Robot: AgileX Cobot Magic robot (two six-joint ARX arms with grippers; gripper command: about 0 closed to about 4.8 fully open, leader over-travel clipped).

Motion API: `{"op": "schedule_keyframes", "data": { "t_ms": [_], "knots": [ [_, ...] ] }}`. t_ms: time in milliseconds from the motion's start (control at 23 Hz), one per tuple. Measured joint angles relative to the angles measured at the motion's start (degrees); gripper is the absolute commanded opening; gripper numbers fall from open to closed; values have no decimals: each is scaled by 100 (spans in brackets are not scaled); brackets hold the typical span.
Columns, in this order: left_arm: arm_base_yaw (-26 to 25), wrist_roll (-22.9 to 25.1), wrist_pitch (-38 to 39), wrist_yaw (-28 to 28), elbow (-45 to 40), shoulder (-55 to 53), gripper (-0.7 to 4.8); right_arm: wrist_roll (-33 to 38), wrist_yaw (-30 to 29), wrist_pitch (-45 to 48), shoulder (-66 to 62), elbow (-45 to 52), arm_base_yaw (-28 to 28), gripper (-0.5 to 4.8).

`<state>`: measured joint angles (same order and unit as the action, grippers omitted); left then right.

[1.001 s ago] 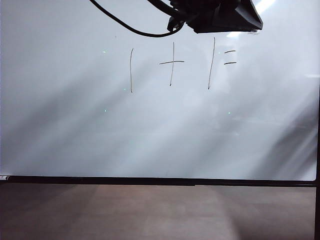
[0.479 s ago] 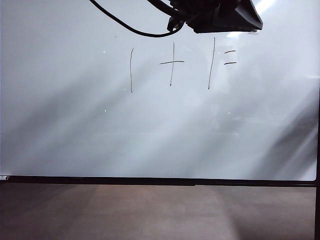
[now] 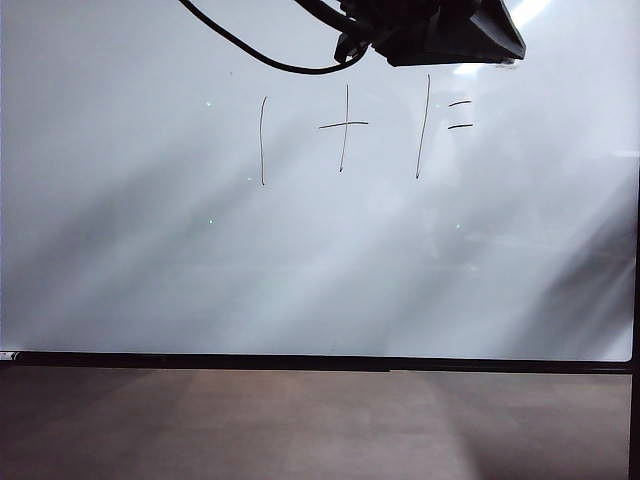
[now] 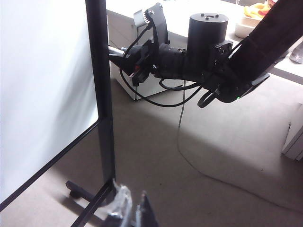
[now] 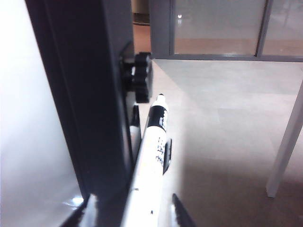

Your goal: Reach to the right to find the marker pen, pick it up, and write the answer to the math problem on the whiteboard.

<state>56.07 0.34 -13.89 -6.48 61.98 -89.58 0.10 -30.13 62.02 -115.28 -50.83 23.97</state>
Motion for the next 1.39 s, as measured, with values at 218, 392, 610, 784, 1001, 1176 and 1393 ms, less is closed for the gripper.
{"op": "schedule_keyframes", "data": {
  "t_ms": [218,392,610,784,1001,1176,1393],
  "knots": [
    [0,0,0,0,0,0,27,-15,107,13,0,-4,7,-6],
    [0,0,2,0,0,0,27,131,131,39,129,59,22,-6],
    [0,0,2,0,0,0,27,393,984,-328,2105,658,428,-6],
    [0,0,20,0,0,0,27,527,1613,-1777,4028,1049,415,-6],
    [0,0,42,-2,0,0,27,549,2472,-3875,6072,1325,127,-6],
    [0,0,48,-2,0,0,27,745,2583,-5123,7407,1429,-236,-6],
    [0,0,50,-2,2,0,27,1169,2509,-5648,8076,1434,-1147,-6]
  ]
}}
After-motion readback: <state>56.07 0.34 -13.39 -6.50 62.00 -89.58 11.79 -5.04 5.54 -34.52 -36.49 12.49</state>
